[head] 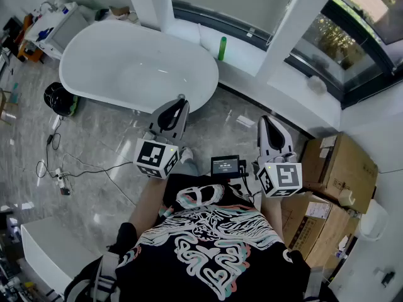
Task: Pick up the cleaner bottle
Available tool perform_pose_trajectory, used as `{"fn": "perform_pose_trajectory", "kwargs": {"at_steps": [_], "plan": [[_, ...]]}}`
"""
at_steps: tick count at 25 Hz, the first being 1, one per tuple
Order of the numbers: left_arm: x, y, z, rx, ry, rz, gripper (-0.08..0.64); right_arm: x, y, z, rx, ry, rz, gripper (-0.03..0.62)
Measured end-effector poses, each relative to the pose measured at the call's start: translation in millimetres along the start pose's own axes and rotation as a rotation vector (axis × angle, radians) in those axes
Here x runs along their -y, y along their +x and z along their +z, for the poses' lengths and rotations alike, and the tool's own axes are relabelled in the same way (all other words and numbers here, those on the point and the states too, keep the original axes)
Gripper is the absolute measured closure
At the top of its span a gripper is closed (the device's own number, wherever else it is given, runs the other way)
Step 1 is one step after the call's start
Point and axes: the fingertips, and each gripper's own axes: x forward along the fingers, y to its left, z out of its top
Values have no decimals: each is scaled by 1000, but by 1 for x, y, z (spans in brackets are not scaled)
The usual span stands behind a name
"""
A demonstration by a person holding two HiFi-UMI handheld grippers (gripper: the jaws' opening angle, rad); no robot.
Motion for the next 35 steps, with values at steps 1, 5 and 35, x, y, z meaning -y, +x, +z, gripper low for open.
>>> {"fn": "perform_pose_trajectory", "kwargs": {"at_steps": [1,5,35], "plan": [[0,1,0,0,0,2,522,1,0,0,0,0,-2,565],[4,6,0,-3,6,5,522,8,-1,-1,-3,-1,-7,565],[14,130,-15,-10,-29,-82,522,100,41,-15,-6,29,-117,565]]}}
